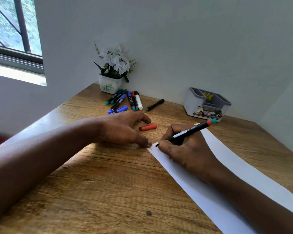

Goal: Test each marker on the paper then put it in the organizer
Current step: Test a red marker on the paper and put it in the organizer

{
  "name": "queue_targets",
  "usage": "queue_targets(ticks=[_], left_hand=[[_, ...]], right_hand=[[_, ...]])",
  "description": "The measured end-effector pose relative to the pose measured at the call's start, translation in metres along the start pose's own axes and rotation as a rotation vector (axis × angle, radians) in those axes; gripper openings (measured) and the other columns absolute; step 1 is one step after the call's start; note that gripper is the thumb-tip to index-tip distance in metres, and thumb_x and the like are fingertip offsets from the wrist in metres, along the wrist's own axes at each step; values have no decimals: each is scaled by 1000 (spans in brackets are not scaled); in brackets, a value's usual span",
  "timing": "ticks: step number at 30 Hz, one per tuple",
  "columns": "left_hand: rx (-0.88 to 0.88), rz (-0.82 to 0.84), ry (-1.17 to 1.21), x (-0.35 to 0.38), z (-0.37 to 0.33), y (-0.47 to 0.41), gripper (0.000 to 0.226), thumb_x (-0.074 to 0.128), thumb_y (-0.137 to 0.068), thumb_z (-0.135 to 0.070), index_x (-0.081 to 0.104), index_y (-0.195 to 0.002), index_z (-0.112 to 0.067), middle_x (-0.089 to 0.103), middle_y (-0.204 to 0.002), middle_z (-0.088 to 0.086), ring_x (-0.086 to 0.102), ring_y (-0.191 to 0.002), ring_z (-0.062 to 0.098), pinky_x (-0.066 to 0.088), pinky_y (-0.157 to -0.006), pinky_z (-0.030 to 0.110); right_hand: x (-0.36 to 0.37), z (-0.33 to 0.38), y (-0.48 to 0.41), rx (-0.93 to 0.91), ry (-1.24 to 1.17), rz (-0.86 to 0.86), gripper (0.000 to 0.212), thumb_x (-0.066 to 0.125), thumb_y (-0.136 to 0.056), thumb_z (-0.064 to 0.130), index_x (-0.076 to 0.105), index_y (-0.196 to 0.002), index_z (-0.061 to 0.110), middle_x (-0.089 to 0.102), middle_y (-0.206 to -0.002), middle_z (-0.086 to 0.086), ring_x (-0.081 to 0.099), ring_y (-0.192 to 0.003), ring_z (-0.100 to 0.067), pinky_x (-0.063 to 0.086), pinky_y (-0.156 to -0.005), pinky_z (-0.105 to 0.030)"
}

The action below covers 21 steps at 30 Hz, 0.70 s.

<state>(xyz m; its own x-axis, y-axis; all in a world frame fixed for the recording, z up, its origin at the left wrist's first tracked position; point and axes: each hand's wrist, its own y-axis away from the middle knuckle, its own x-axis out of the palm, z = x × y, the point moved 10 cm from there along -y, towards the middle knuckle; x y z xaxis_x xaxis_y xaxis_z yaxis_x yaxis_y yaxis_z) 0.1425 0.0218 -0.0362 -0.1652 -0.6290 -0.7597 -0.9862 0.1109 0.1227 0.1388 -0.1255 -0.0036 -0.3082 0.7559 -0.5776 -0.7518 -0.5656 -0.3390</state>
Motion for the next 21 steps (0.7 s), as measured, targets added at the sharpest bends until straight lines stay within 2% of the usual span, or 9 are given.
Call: queue_targets(ticks=[4, 8, 13, 16, 19, 21], left_hand=[[0, -6, -13, 0, 2, -1, 77, 79, -78, -54, 41, -144, -46, 40, -149, -9, 43, -130, 13, 41, -110, 39], [-2, -14, -22, -1, 2, -2, 77, 79, -77, -56, 41, -143, -47, 40, -149, -10, 43, -130, 13, 42, -109, 39], [-6, -23, -28, -1, 2, -1, 75, 79, -77, -57, 42, -141, -48, 42, -148, -9, 45, -129, 13, 42, -107, 39], [-3, -18, -24, -1, 1, 0, 74, 79, -79, -53, 42, -143, -45, 43, -147, -9, 45, -127, 13, 42, -103, 34], [-3, -13, -20, -1, 0, 0, 75, 79, -79, -51, 42, -144, -44, 42, -148, -8, 45, -128, 13, 42, -104, 34], [-5, -15, -20, -1, 0, 0, 75, 79, -79, -51, 42, -144, -43, 42, -149, -8, 45, -129, 14, 41, -104, 34]], right_hand=[[3, 0, 0, -6, 6, 35, 13, 74, -74, 20, 67, -65, 14, 64, -60, 5, 54, -56, -1, 39, -52, -15], [3, 2, 0, -6, 15, 38, 14, 72, -72, 27, 69, -68, 14, 67, -63, 2, 56, -57, -2, 42, -53, -18], [-1, -3, 1, 44, -15, 27, 11, 71, -72, 23, 67, -66, 15, 65, -61, 0, 57, -54, -5, 45, -53, -25], [1, -1, 1, 33, 18, 27, 11, 76, -75, 19, 70, -67, 15, 67, -63, -1, 58, -58, -4, 45, -54, -21], [-6, -6, 1, 50, 33, -50, 13, 77, -79, 13, 70, -68, 14, 69, -67, -1, 59, -60, -4, 46, -55, -20], [-5, -7, 1, 64, 36, -31, 13, 77, -80, 12, 71, -69, 15, 69, -68, 0, 59, -60, -3, 46, -56, -20]])
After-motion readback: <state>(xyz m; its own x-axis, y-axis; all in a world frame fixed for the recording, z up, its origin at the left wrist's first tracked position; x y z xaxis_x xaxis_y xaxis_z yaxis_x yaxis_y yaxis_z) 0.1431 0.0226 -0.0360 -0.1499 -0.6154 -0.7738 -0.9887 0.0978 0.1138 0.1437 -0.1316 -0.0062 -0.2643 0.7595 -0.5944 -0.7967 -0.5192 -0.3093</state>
